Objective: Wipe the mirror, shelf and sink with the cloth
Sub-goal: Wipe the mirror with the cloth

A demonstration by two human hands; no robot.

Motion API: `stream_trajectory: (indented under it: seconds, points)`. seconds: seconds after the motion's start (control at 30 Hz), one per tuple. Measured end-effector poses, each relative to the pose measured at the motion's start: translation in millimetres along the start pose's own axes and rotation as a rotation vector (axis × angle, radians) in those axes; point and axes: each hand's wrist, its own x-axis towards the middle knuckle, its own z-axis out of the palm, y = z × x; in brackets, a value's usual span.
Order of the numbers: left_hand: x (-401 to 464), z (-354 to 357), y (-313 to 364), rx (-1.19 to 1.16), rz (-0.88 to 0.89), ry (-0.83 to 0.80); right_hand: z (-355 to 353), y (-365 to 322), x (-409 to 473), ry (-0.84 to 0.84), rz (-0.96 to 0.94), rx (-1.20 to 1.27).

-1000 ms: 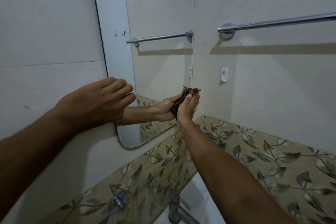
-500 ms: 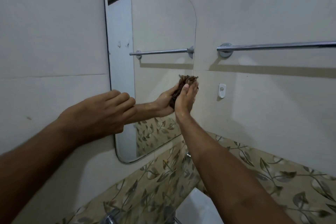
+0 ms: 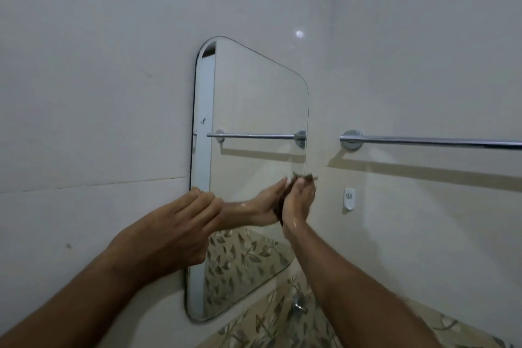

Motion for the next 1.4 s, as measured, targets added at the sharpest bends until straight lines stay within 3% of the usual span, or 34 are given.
stream_trajectory:
  seconds: [0.2, 0.33, 0.5, 0.67, 1.0, 1.27, 1.4]
  points:
    - [1, 1, 2, -0.005, -0.028, 0.024, 14, -108, 54, -0.077, -0.222, 0.0]
    - [1, 3, 2, 0.011, -0.027, 0.036, 17, -107, 63, -0.094, -0.253, 0.013]
    - [0, 10, 3, 0.008, -0.027, 0.058, 18, -90, 55, -0.038, -0.159, 0.007]
    - [-1, 9, 4, 0.005, -0.021, 0.087, 17, -129, 58, -0.047, -0.167, 0.01]
    - [-2, 1, 3, 0.02, -0.058, 0.137, 33, -222, 31, -0.211, -0.553, 0.004]
    - [-6, 7, 4, 0.092, -0.127, 0.112, 35, -220, -76, -0.372, -1.266, -0.051]
    - [-5, 2, 3, 0.057, -0.165, 0.099, 35, -223, -65, -0.351, -1.271, -0.048]
